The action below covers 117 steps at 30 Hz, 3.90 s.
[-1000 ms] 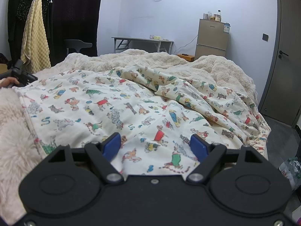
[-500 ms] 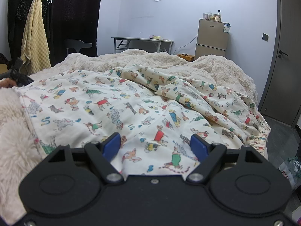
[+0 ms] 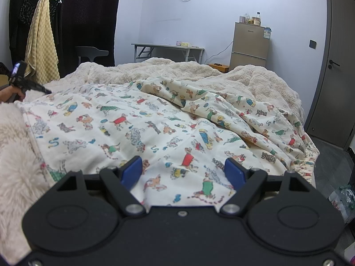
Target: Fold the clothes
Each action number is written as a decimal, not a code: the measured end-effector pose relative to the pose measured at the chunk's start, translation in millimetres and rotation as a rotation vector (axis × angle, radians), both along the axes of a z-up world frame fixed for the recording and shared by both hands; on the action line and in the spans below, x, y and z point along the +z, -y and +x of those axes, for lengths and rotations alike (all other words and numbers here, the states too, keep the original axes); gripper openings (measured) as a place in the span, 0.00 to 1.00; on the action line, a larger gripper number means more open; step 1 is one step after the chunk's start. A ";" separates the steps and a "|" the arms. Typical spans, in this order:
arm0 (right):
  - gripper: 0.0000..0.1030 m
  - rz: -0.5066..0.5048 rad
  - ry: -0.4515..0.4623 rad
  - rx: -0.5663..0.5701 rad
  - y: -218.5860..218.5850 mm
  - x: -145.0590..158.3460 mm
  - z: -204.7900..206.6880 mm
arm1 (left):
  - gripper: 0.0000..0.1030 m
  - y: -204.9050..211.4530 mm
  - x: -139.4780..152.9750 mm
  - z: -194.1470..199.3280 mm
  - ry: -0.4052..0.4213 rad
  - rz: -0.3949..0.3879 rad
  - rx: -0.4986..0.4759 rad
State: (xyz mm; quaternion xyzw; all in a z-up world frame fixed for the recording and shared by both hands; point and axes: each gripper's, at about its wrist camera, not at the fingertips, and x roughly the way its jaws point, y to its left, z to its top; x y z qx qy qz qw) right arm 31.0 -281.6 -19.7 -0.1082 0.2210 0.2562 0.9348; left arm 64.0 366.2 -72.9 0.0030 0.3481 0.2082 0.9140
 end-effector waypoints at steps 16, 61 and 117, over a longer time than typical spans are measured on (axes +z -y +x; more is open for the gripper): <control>0.78 0.005 -0.003 0.001 1.0 -0.9 1.0 | 0.63 57.0 -31.2 175.4 -0.166 -0.831 -0.284; 0.79 0.003 -0.003 -0.007 -0.7 -2.4 0.1 | 0.00 168.3 67.3 202.0 -0.165 -0.488 -0.712; 0.80 0.006 -0.013 -0.012 1.5 -3.3 -4.1 | 0.21 -26.8 3.3 117.7 -0.167 -0.029 0.071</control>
